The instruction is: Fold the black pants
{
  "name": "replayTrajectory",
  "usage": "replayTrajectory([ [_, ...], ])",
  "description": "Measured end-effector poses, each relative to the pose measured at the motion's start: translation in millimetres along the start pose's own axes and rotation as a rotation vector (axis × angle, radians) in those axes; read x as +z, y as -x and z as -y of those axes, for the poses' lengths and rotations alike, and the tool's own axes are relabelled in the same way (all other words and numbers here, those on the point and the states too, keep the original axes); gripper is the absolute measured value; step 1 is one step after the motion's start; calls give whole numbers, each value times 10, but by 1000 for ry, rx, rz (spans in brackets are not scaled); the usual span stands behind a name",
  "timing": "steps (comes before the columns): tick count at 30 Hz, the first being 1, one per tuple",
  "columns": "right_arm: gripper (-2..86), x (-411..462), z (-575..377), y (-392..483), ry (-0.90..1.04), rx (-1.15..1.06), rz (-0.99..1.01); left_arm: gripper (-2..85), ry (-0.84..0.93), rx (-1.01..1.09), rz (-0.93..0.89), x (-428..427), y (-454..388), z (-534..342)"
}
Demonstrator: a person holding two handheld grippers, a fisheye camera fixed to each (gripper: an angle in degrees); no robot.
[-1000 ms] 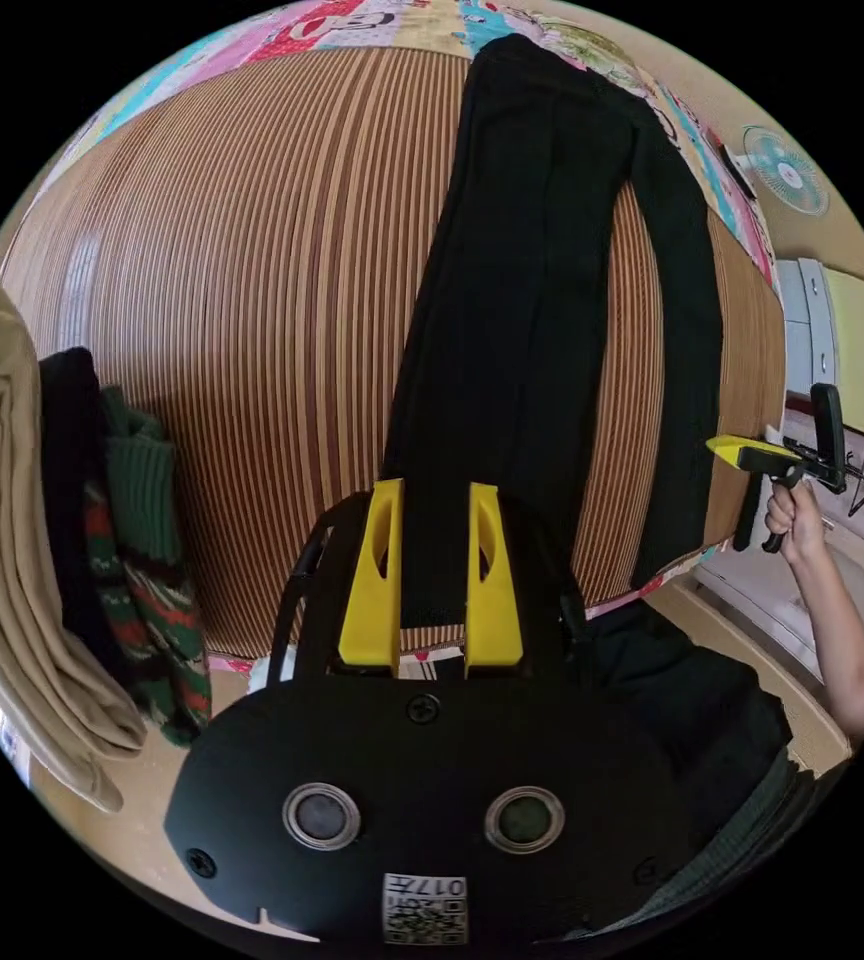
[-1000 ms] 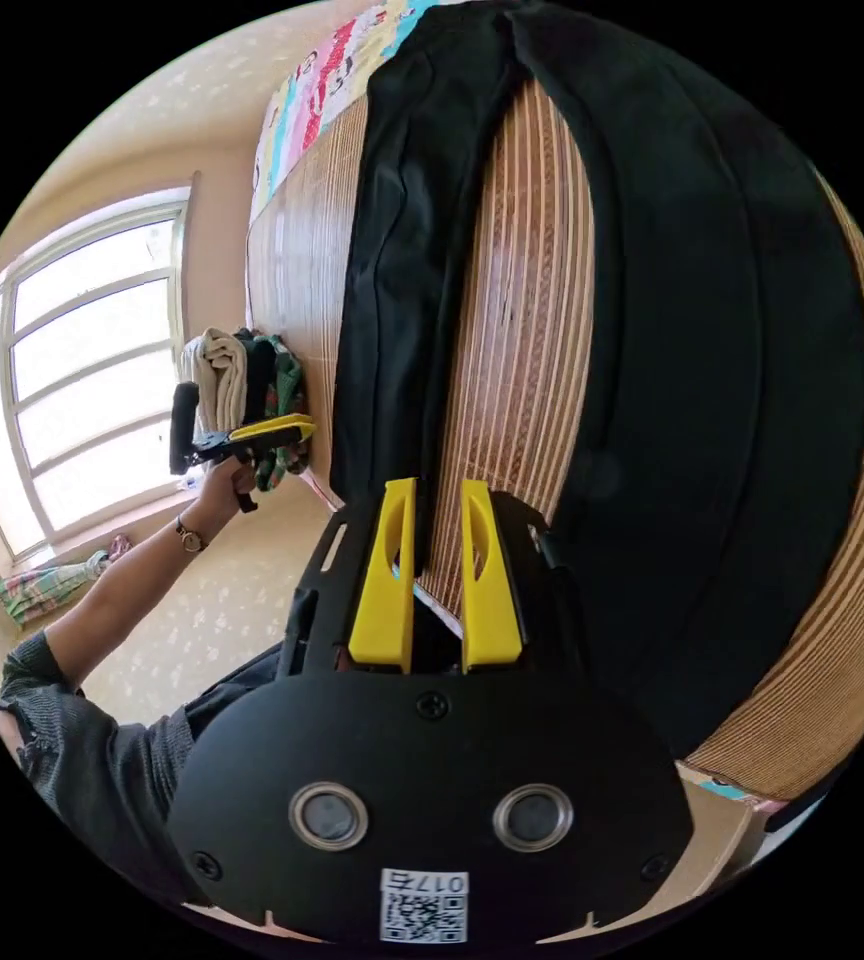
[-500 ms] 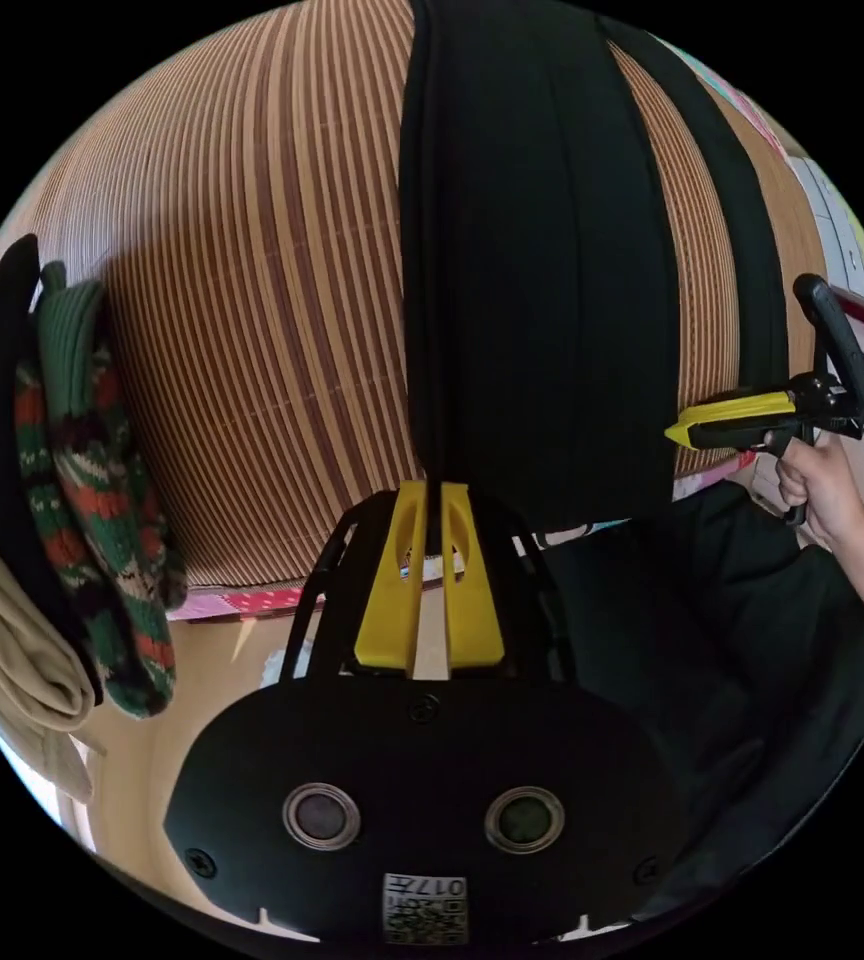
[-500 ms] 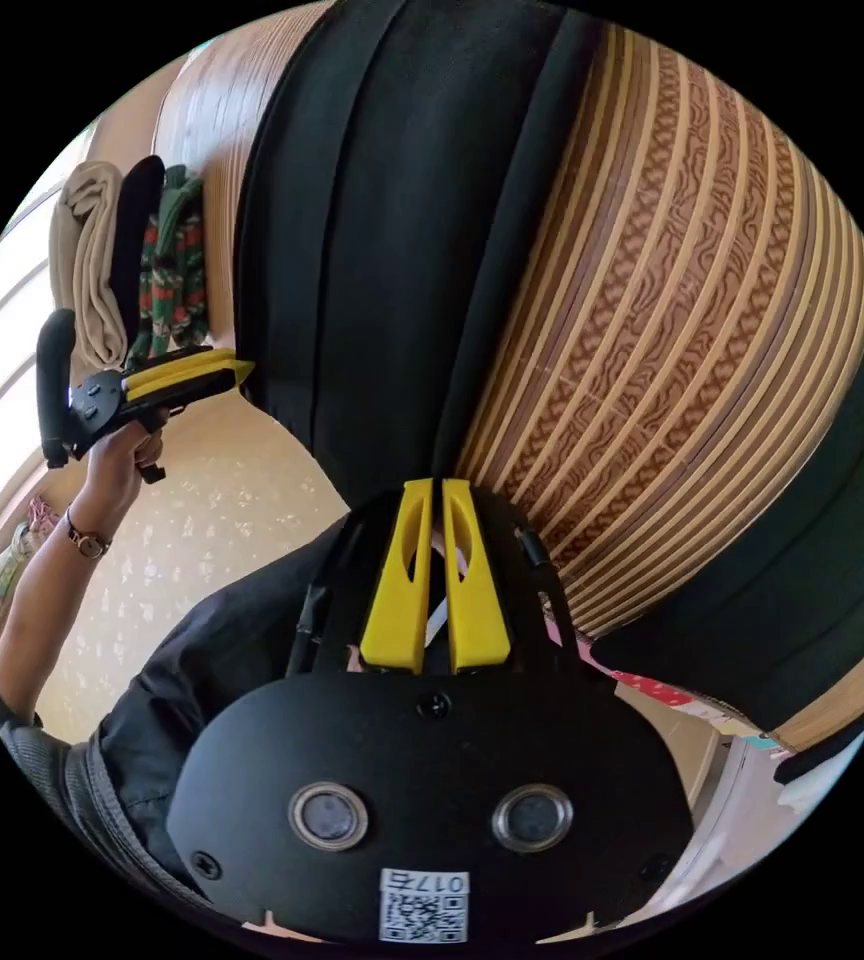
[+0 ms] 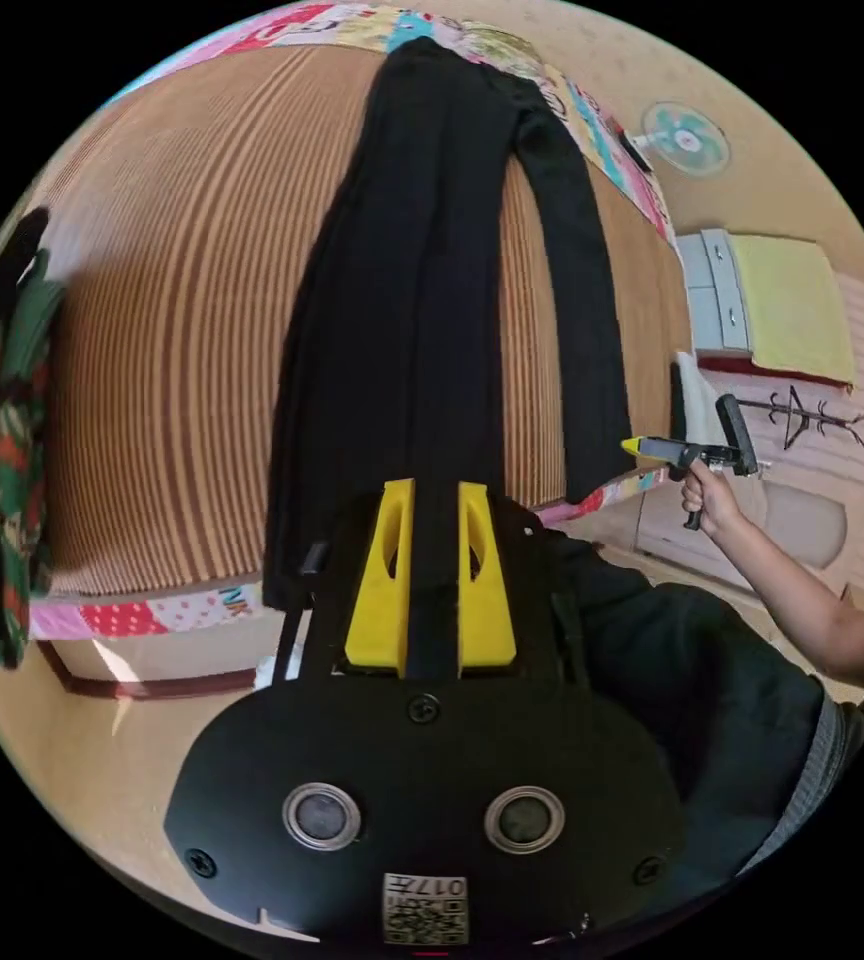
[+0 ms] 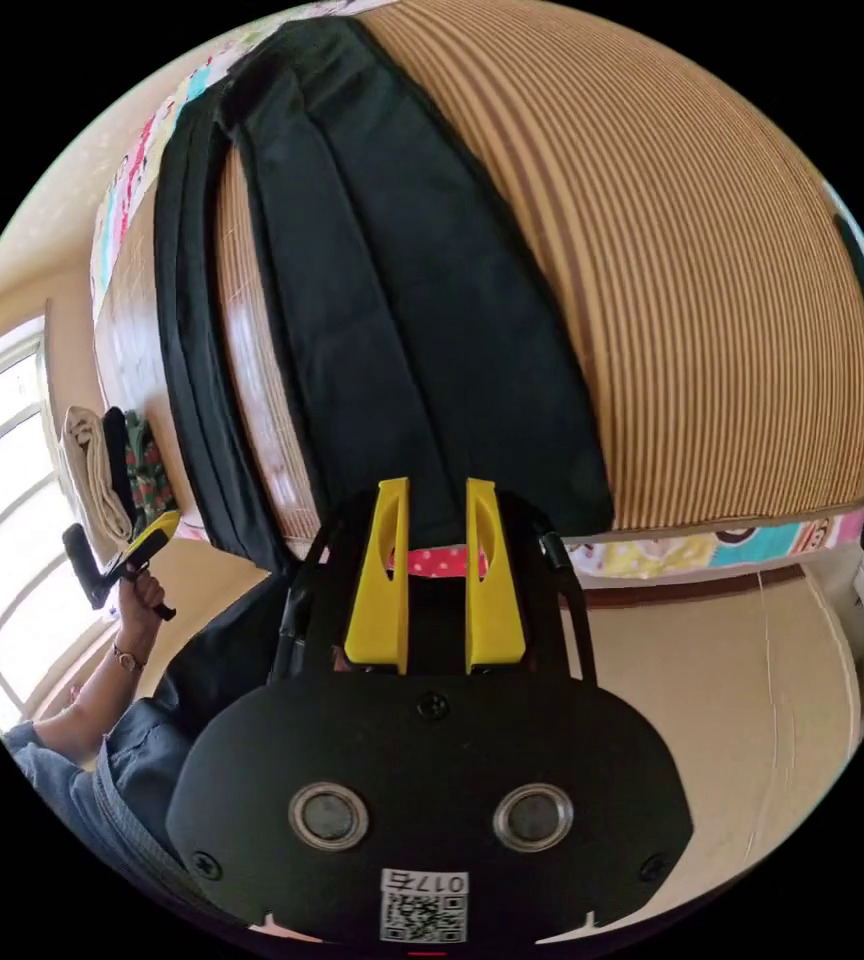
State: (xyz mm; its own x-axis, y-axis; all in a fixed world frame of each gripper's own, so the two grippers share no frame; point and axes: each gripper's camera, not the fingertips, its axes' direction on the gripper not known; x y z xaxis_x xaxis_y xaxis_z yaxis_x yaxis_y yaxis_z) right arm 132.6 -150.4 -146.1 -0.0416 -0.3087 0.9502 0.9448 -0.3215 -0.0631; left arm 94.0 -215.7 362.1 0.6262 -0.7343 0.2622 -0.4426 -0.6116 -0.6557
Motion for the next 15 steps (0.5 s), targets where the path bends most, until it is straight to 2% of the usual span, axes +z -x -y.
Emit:
replayTrajectory([
  [2, 103, -162, -22, -304, -15, 57, -12, 75, 38, 138, -45, 301, -421, 265],
  [5, 129, -327, -46, -590, -14, 66, 21, 84, 155, 203, -112, 816, -843, 544],
  [8, 133, -349, -71, -719, 16, 10, 89, 97, 222, 218, -56, 1261, -1077, 670],
  [11, 106, -293, -150, -770, 62, -49, 92, 95, 331, 173, -34, 1680, -1105, 639],
  [13, 55, -309, -225, -786, 104, -79, 50, 57, 299, 142, 36, 1712, -1106, 560],
  [15, 43, -329, -328, -789, 137, -107, 45, 20, 334, 162, 3, 1781, -1116, 462],
])
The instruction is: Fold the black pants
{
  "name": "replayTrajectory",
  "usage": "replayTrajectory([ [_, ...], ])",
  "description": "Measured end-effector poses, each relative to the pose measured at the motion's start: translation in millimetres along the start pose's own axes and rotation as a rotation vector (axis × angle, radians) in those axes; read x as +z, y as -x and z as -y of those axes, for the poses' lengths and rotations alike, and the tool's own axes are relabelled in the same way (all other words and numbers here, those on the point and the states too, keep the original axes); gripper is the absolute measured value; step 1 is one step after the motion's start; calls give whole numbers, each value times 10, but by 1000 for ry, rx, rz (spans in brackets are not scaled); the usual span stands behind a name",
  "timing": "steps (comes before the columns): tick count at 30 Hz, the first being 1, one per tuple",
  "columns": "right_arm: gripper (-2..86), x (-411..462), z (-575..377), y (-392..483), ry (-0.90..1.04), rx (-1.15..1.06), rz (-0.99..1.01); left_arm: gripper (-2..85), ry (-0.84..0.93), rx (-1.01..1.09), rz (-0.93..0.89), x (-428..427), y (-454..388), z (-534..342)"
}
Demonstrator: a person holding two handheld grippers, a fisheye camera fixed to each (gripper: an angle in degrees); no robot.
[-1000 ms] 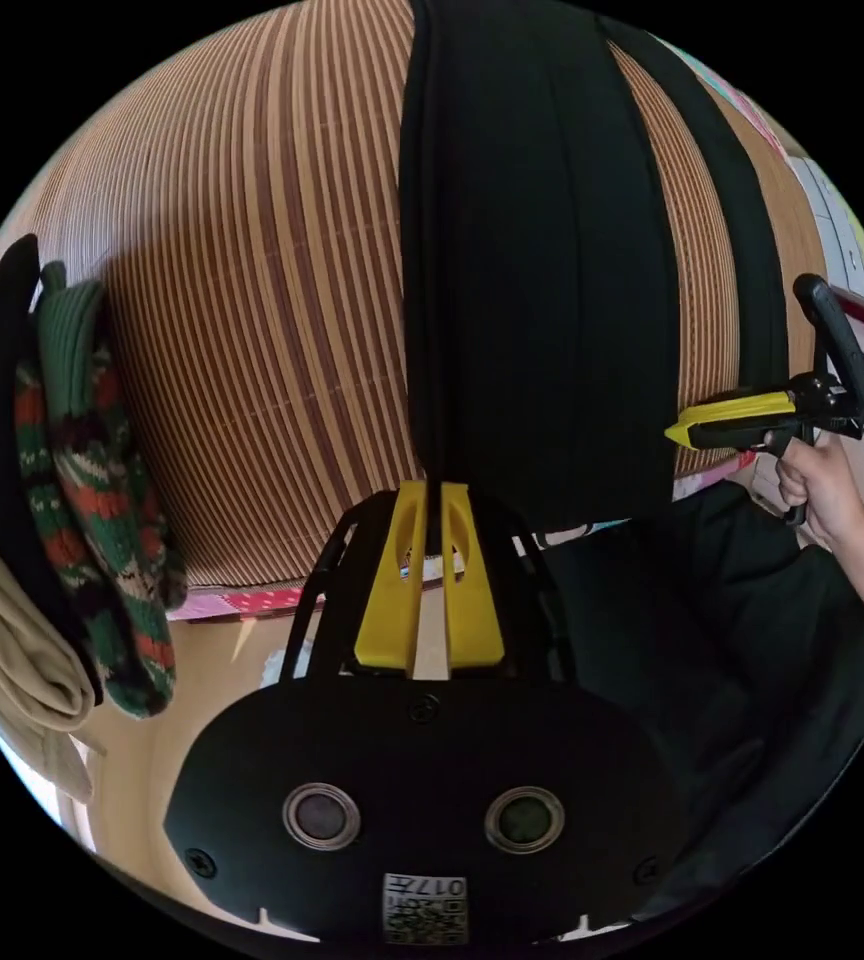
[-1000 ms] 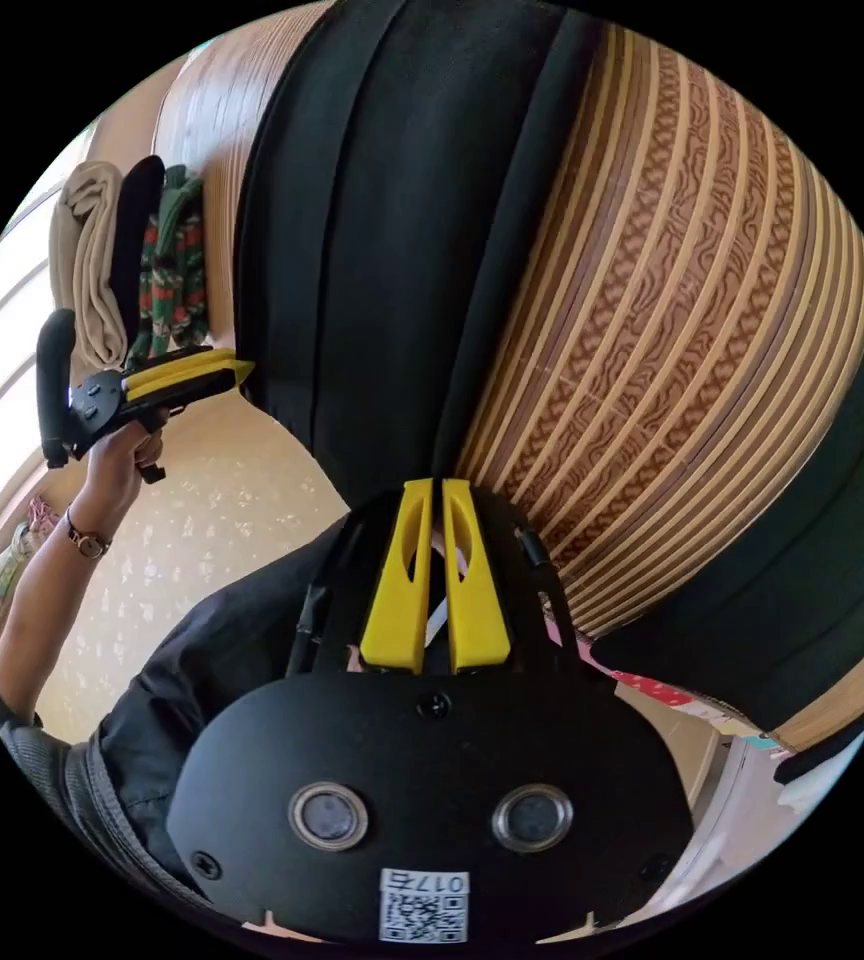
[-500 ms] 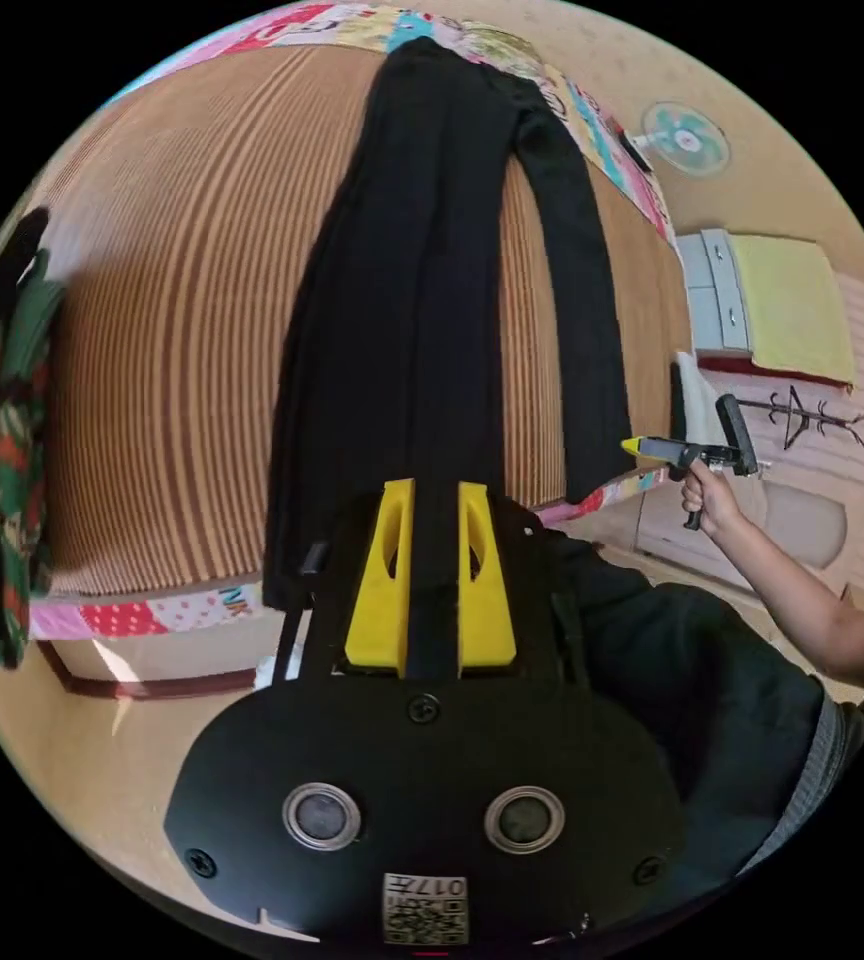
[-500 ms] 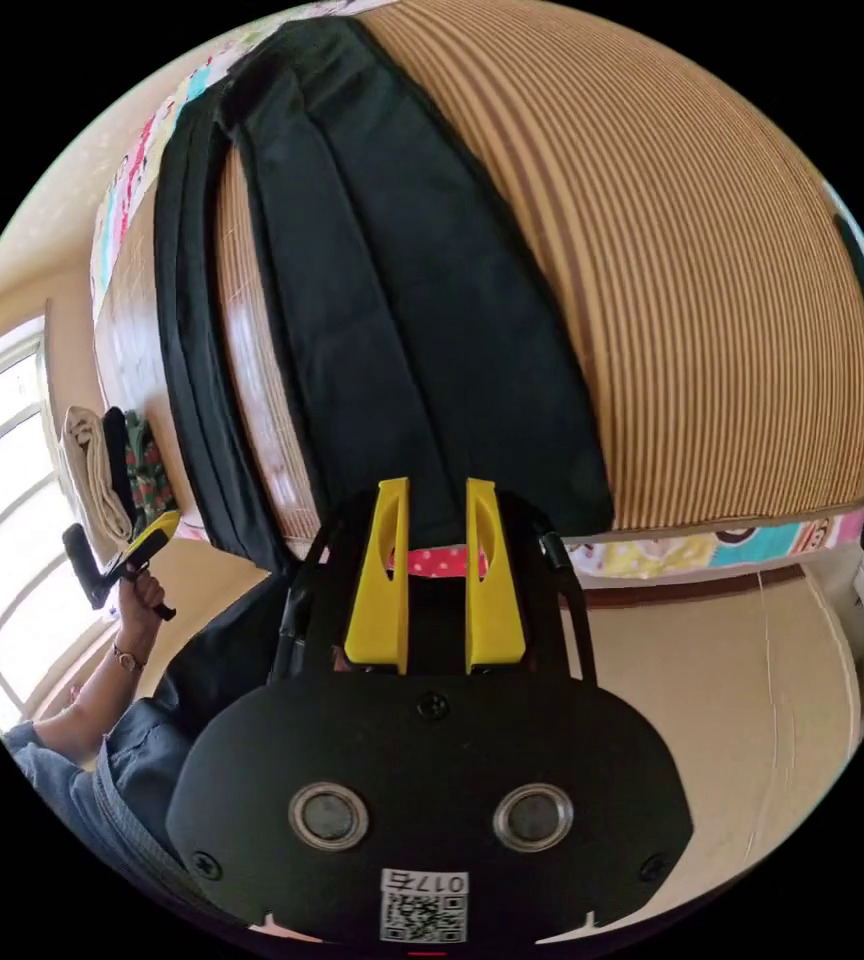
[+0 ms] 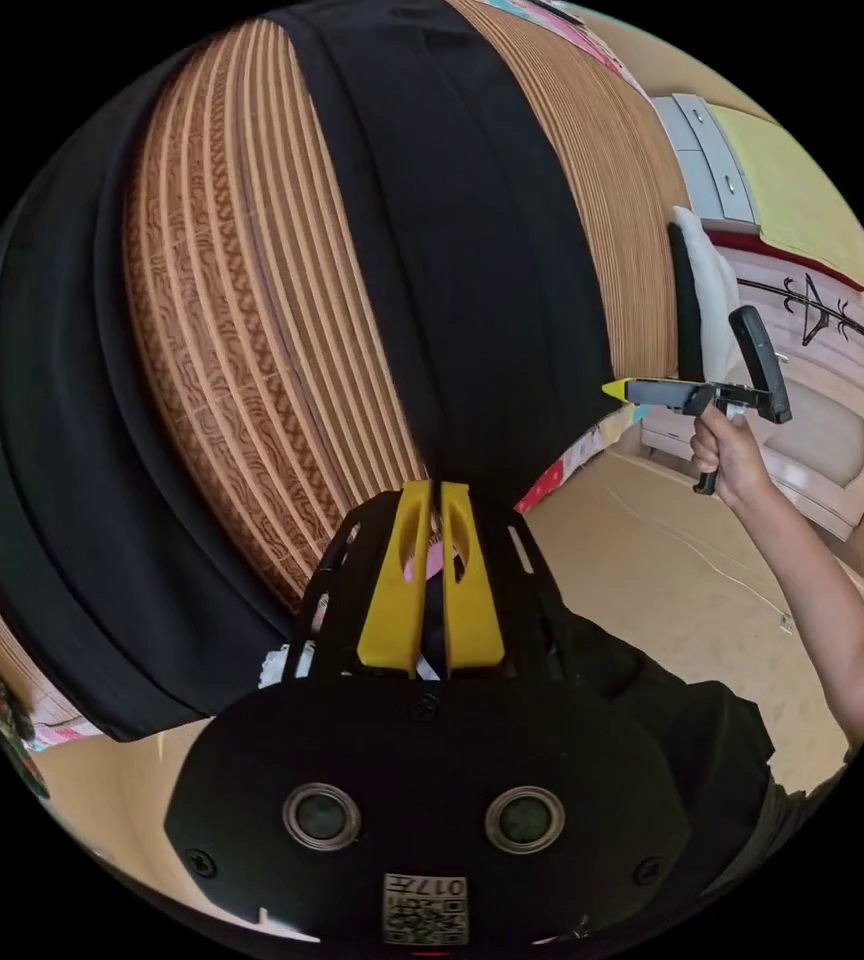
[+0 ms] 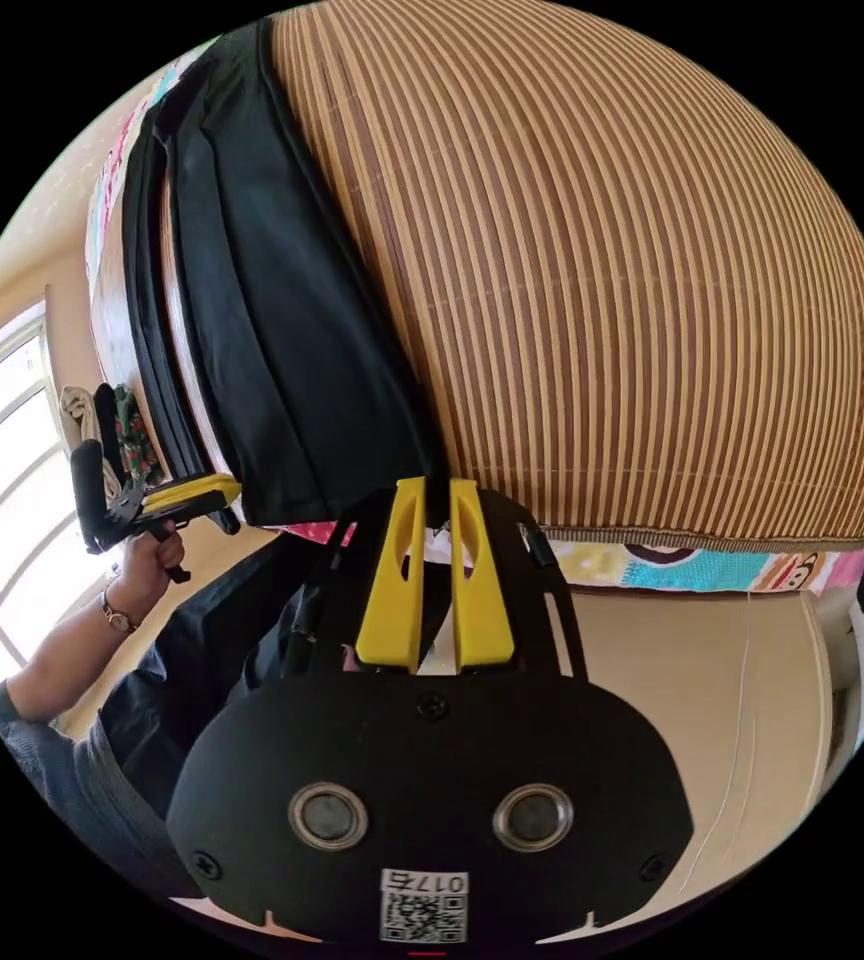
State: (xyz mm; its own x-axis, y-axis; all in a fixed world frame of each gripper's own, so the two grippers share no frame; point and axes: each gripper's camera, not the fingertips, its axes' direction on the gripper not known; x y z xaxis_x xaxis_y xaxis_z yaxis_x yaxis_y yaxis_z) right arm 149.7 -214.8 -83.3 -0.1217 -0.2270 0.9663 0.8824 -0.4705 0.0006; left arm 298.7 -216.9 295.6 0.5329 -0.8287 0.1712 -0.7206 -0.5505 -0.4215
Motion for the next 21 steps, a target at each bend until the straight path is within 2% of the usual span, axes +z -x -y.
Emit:
replayTrajectory([
  [3, 34, -34, -364, 16, -13, -81, -11, 5, 1, 16, 10, 70, -11, -262],
  [6, 30, -4, -712, -138, -6, -54, 106, 2, 25, -10, 22, 157, 82, -539],
  [8, 30, -103, -912, -163, -45, -42, 166, 6, 30, -106, -21, 152, 222, -701],
  [11, 28, -463, -1237, 4, -118, -105, 257, 33, -146, -136, -89, -175, 220, -940],
  [13, 27, -747, -1472, 284, -139, -218, 316, 64, -195, -136, -104, -362, 133, -990],
  [17, 27, -939, -1677, 800, -59, -399, 239, 109, -234, 38, -244, -652, -315, -877],
  [21, 27, -962, -1762, 1371, 57, -633, 123, 143, -174, 29, -281, -651, -535, -673],
])
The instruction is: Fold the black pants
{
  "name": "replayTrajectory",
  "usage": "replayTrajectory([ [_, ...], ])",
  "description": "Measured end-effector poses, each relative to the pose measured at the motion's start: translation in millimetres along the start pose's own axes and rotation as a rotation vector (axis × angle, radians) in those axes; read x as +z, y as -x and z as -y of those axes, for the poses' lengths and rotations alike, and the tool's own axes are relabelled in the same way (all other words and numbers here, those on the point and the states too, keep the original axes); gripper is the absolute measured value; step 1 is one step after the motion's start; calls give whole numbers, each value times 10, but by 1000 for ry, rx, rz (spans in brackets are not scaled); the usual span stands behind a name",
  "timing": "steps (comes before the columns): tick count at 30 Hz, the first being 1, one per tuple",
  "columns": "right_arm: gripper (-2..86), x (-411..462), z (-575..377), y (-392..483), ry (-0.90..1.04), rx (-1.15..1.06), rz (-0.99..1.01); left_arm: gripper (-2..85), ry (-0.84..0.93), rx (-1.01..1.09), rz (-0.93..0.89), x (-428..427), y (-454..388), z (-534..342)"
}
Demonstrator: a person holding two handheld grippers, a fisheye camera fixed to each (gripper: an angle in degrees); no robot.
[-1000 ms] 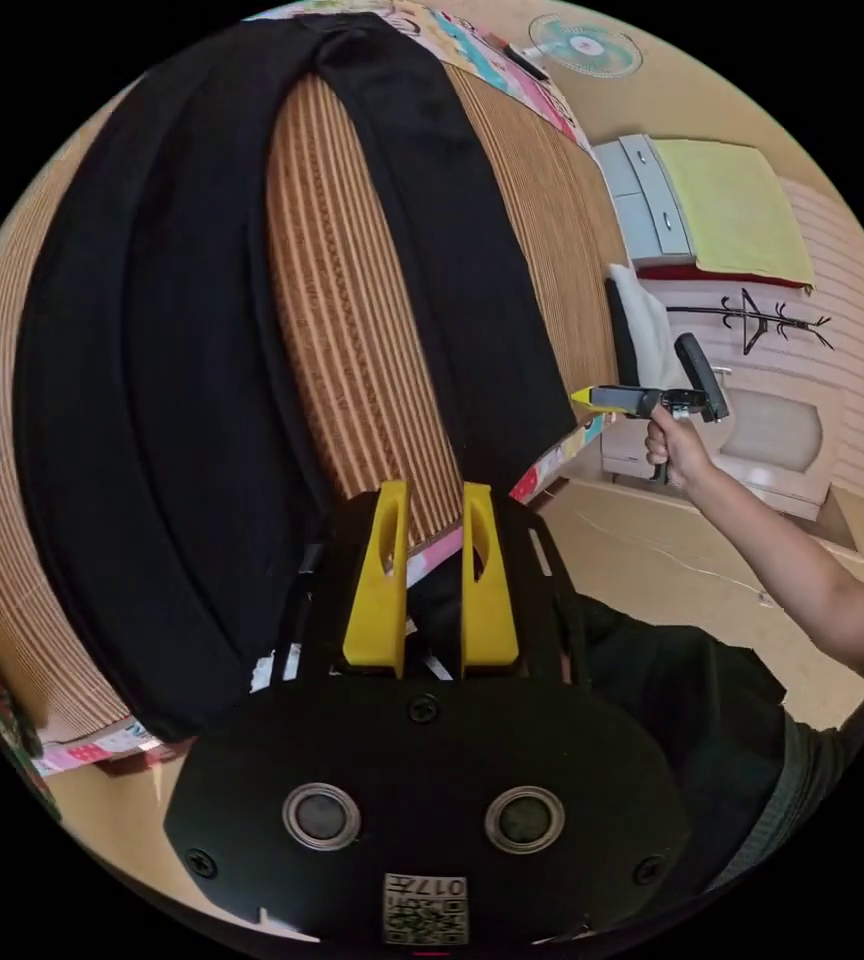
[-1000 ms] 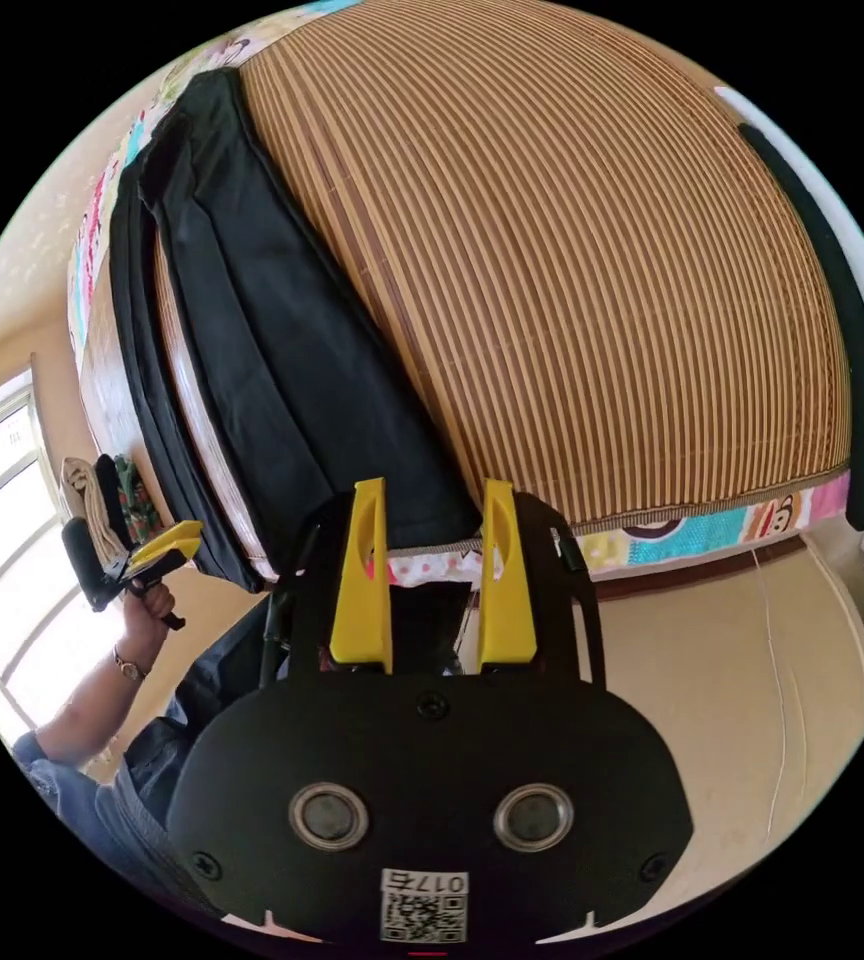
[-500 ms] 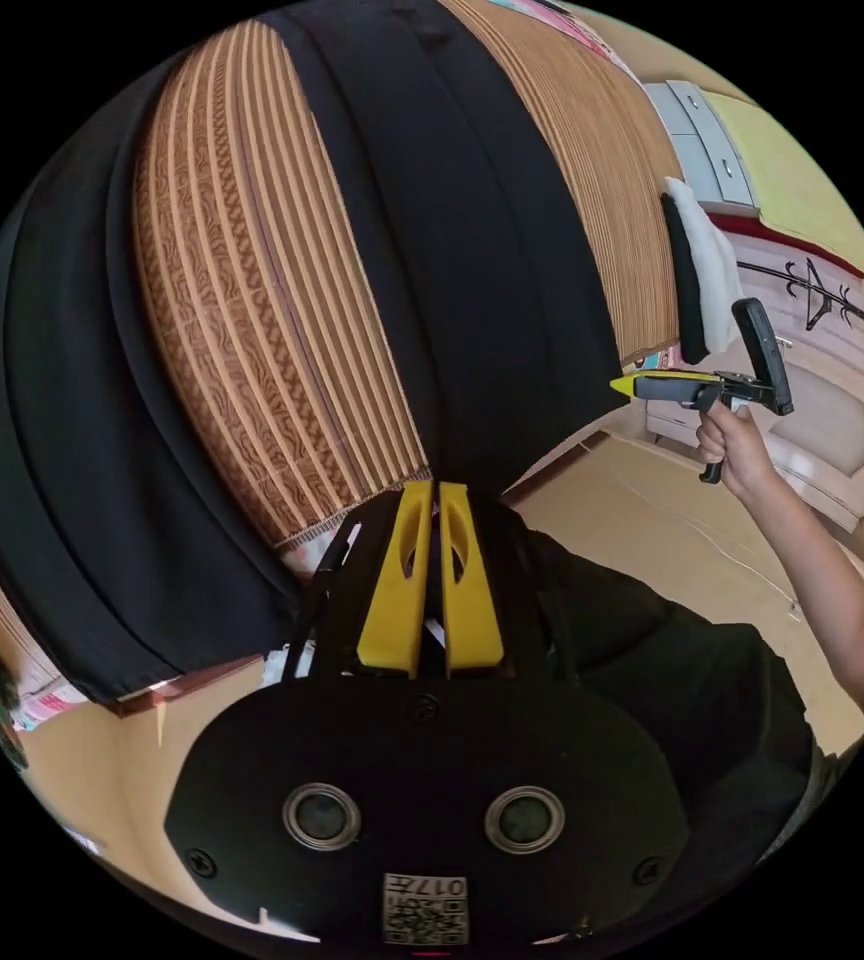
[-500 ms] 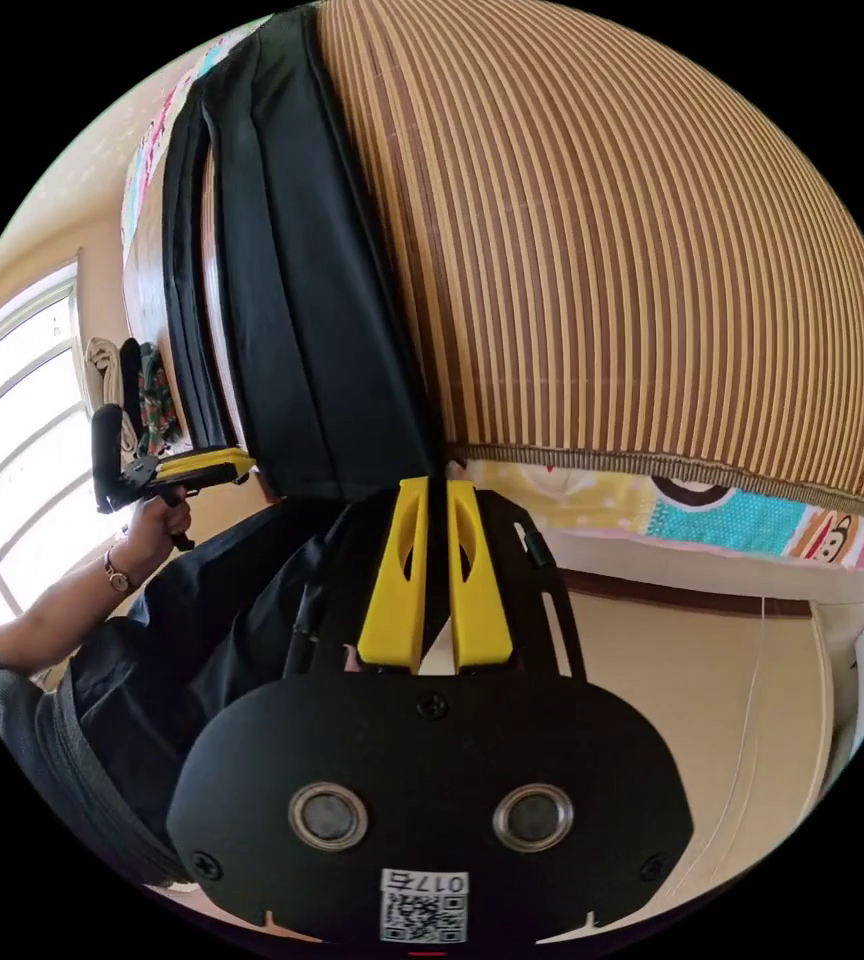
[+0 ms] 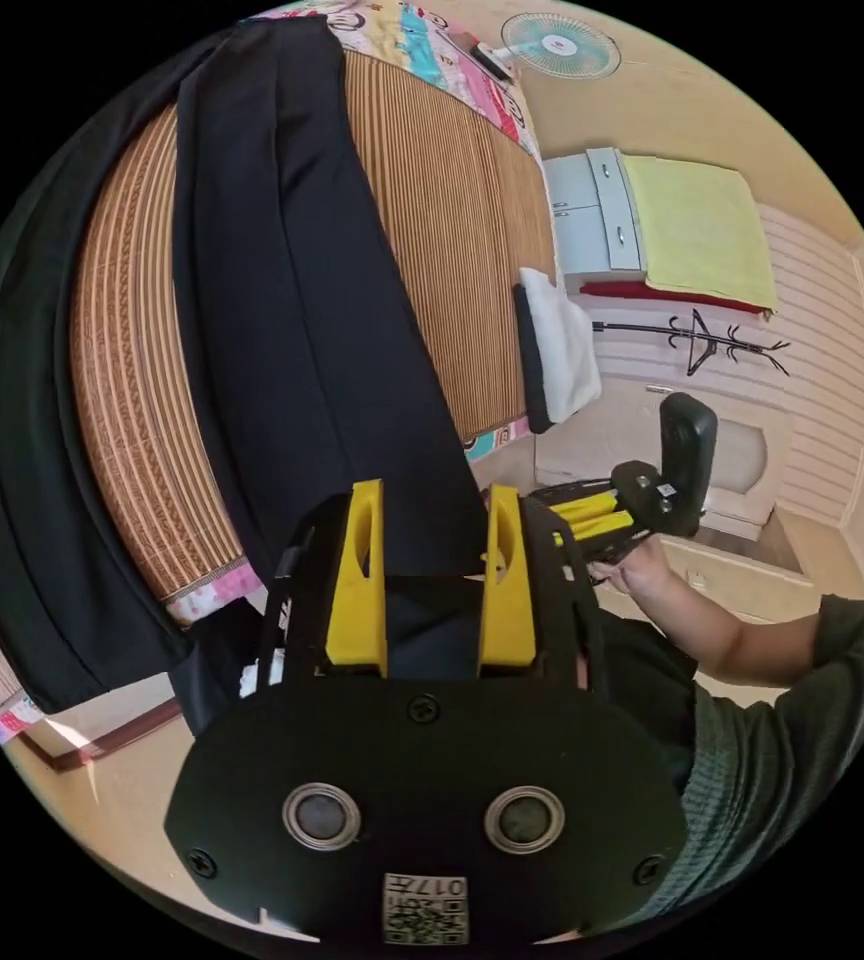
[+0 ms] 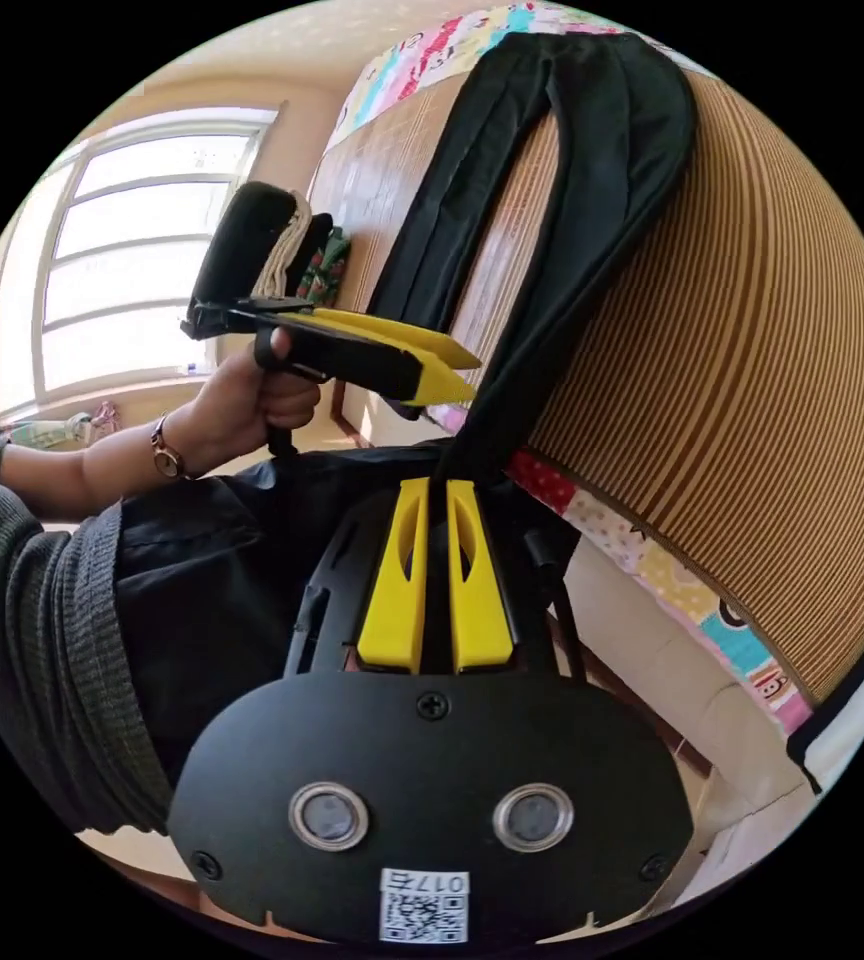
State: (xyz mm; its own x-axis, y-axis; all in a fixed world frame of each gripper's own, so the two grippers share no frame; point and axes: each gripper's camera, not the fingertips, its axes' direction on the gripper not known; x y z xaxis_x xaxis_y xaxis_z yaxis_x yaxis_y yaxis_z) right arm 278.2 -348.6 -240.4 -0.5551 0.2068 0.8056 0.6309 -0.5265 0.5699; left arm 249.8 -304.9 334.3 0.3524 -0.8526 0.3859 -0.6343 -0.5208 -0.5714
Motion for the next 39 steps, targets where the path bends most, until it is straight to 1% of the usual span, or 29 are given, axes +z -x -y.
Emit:
replayTrajectory([
  [2, 28, 29, 110, 139, 43, -94, 11, 137, -5, -4, -28, 63, -44, 101],
  [3, 29, 57, 178, 207, 76, -165, 22, 120, 6, -13, -20, 96, -44, 128],
  [5, 32, 97, 270, 262, 148, -269, 19, 49, 66, -87, 160, 224, 1, 177],
  [6, 35, 111, 321, 266, 218, -337, 23, 31, 70, -101, 193, 237, 17, 170],
  [7, 38, 100, 357, 241, 286, -403, 43, 24, 58, -96, 177, 232, 39, 144],
  [9, 48, 45, 419, 96, 382, -445, 46, 16, 15, -89, 123, 176, 78, 73],
  [10, 56, -29, 489, -72, 428, -427, 20, 13, -8, -104, 105, 138, 123, 12],
  [12, 65, -239, 665, -391, 446, -380, -18, 10, -27, -147, 86, 101, 212, -77],
  [14, 71, -563, 972, -794, 399, -293, -78, 7, -61, -191, 37, 69, 324, -184],
  [15, 77, -829, 1243, -1095, 342, -211, -110, 7, -69, -203, 20, 67, 354, -207],
  [16, 84, -1145, 1541, -1410, 235, -98, -105, 6, -81, -227, -7, 73, 413, -252],
  [17, 88, -1313, 1685, -1557, 167, -46, -81, 6, -88, -250, -24, 87, 465, -294],
  [19, 103, -1908, 2182, -2046, -126, 100, 59, 5, -96, -274, -41, 110, 517, -360],
  [20, 107, -2018, 2278, -2145, -196, 133, 85, 5, -101, -282, -47, 121, 538, -406],
  [22, 116, -2267, 2600, -2462, -400, 265, 174, 5, -108, -289, -39, 129, 559, -473],
  [23, 119, -2290, 2660, -2525, -443, 300, 199, 5, -113, -293, -25, 128, 573, -515],
  [25, 124, -2276, 2858, -2679, -589, 385, 311, 5, -124, -299, -4, 119, 601, -575],
  [27, 128, -2209, 3003, -2719, -641, 424, 349, 6, -137, -307, 1, 111, 639, -621],
  [29, 129, -2138, 3168, -2707, -633, 448, 307, 6, -146, -324, -12, 122, 706, -665],
  [31, 124, -2064, 3370, -2664, -579, 485, 171, 6, -156, -344, -25, 144, 757, -705],
  [33, 113, -2034, 3477, -2609, -570, 472, 73, 6, -169, -356, -38, 177, 802, -756],
  [36, 90, -1980, 3625, -2568, -582, 445, 67, 6, -186, -368, -66, 234, 871, -859],
  [37, 62, -1981, 3676, -2487, -595, 418, 44, 6, -195, -370, -78, 245, 891, -903],
  [38, 48, -1990, 3699, -2413, -606, 407, 7, 6, -206, -367, -89, 245, 901, -947],
  [39, 36, -2013, 3758, -2221, -622, 377, -90, 6, -212, -364, -95, 240, 903, -971],
])
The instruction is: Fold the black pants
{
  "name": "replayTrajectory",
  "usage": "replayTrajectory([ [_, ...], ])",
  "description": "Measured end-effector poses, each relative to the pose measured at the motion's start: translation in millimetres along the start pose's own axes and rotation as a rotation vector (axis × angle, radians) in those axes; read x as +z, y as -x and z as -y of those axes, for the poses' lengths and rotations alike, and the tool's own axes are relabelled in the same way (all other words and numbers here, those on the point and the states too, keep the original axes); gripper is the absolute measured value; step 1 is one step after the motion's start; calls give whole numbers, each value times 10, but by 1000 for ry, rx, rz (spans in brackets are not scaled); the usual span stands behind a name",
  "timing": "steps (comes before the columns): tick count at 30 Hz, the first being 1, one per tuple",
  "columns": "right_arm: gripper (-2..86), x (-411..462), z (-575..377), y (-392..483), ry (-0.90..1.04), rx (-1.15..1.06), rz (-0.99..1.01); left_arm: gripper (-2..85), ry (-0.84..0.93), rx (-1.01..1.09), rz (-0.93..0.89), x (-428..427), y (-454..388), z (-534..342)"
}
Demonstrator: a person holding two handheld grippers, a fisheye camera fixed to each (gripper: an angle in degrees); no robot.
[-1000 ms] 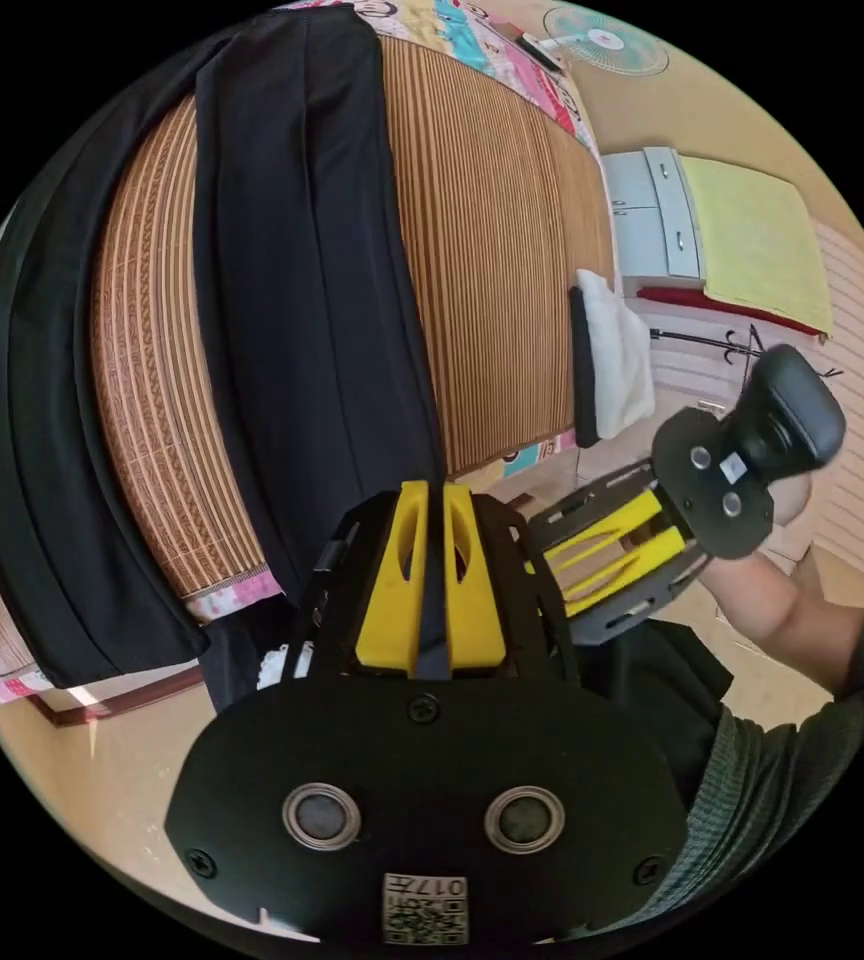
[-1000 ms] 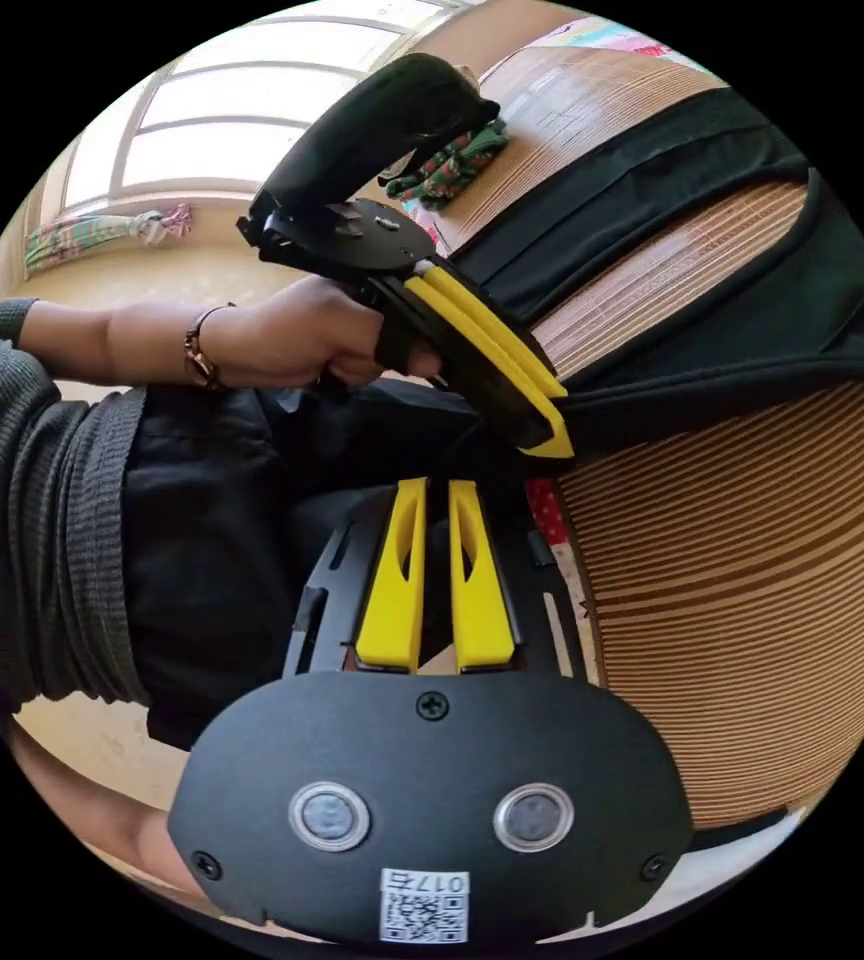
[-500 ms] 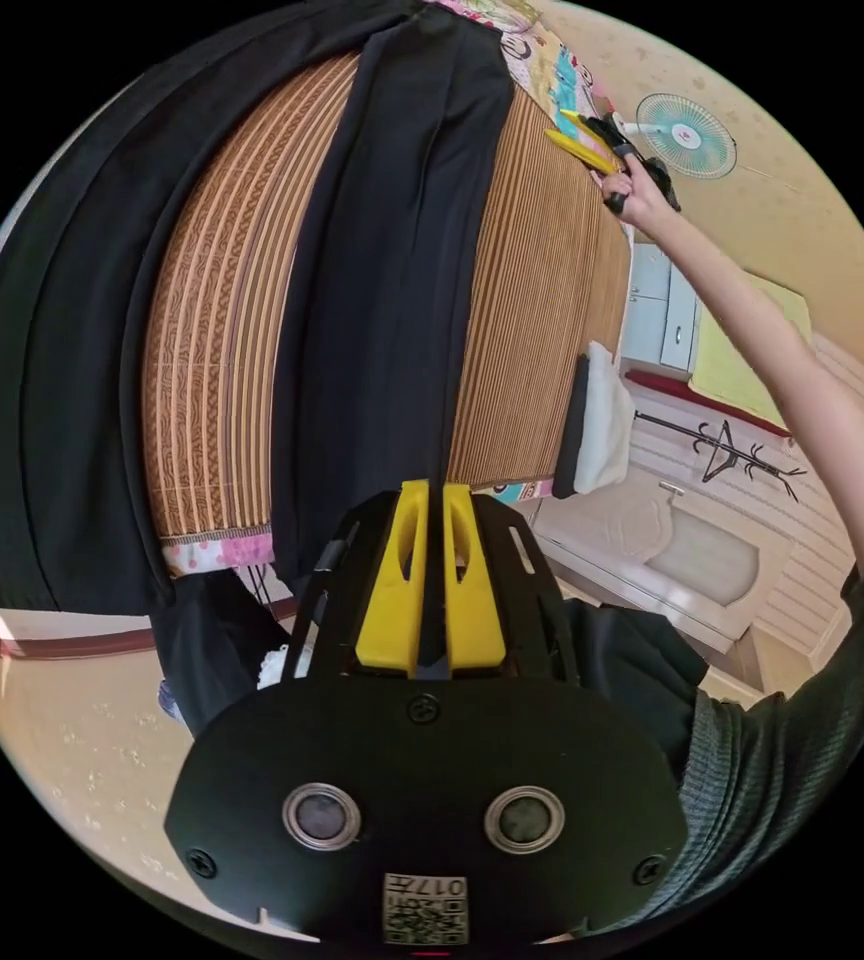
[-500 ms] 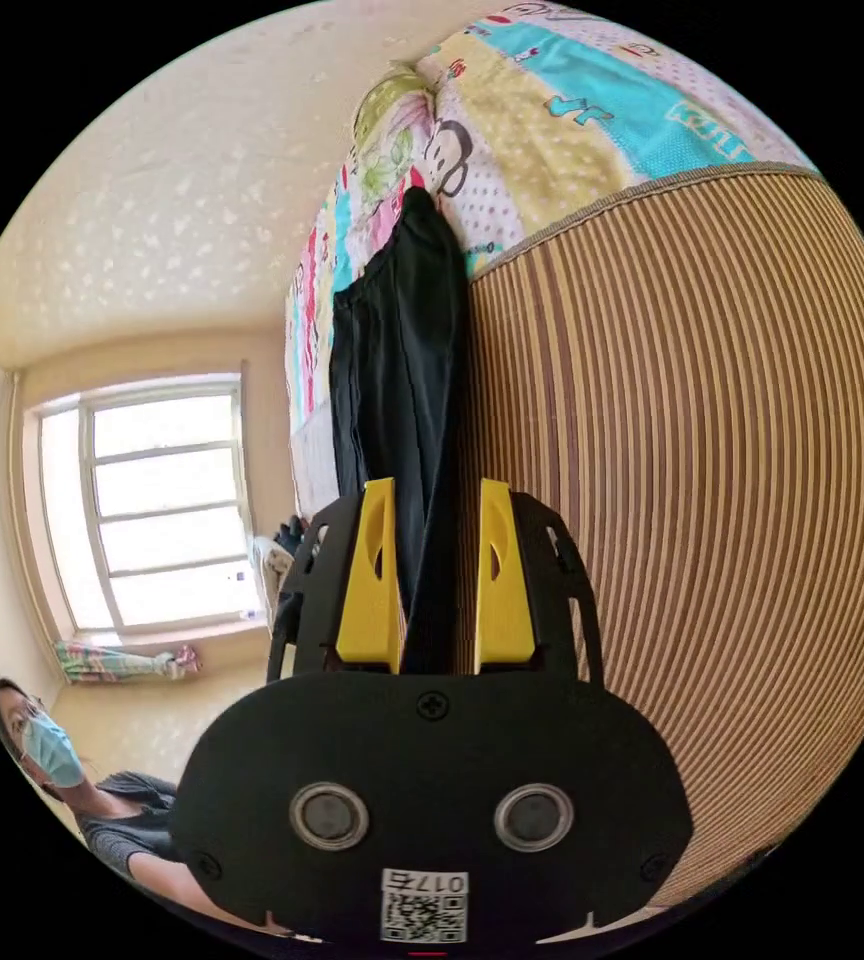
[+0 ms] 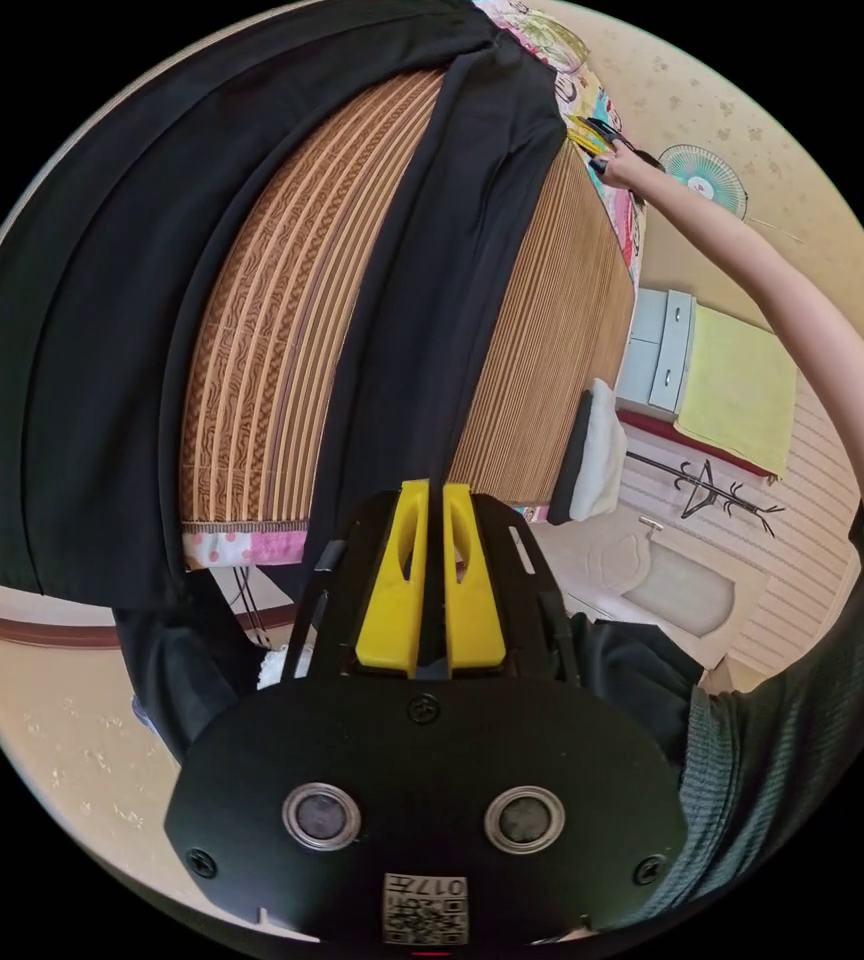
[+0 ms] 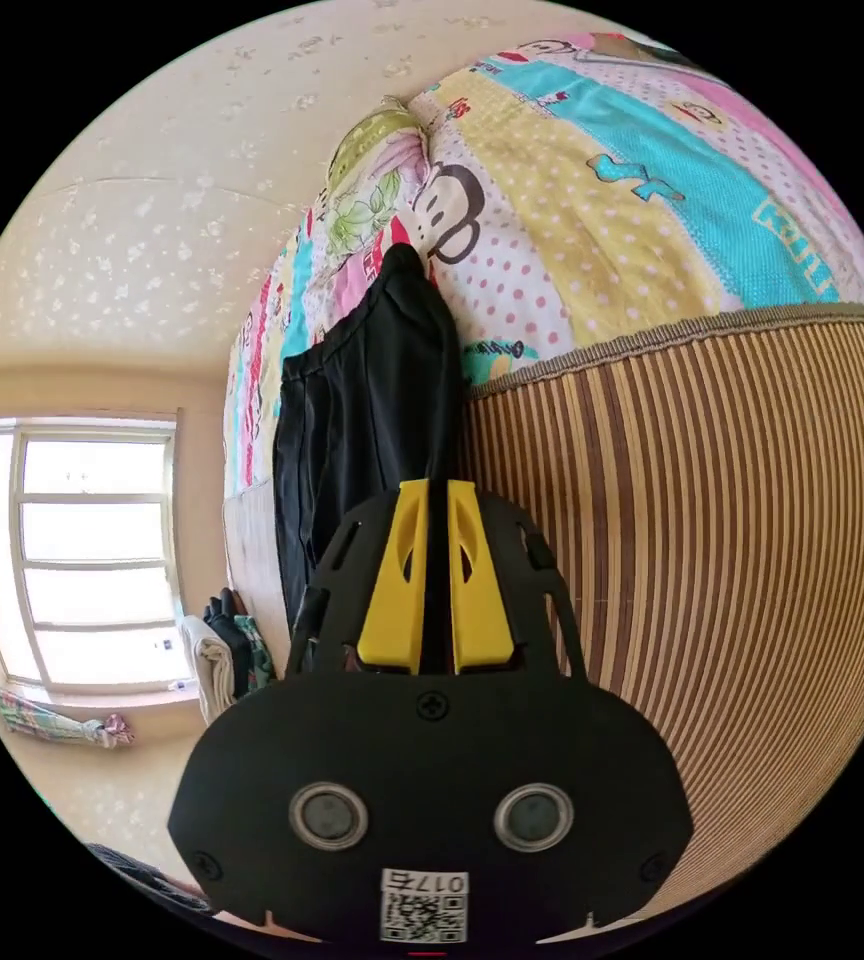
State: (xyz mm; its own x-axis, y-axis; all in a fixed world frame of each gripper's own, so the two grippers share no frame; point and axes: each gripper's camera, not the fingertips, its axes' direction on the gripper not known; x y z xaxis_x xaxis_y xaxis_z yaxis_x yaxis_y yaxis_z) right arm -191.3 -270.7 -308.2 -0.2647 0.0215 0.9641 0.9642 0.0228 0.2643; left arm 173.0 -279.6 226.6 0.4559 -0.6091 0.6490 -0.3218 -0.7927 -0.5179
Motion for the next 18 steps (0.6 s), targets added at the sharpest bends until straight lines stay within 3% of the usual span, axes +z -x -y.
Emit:
replayTrajectory([
  [4, 16, 164, -54, 1140, -8, -329, -285, 5, -74, -16, -62, -202, 83, -254],
  [8, 12, 558, -240, 2203, -1, -603, -404, 4, -177, -62, -91, -555, 253, -602],
  [13, 15, 1473, -251, 3038, 73, -611, -325, 5, -284, -121, 6, -1126, 663, -854],
  [18, 21, 1919, -310, 2775, 112, -487, -50, 7, -408, -228, 73, -1582, 1209, -956],
])
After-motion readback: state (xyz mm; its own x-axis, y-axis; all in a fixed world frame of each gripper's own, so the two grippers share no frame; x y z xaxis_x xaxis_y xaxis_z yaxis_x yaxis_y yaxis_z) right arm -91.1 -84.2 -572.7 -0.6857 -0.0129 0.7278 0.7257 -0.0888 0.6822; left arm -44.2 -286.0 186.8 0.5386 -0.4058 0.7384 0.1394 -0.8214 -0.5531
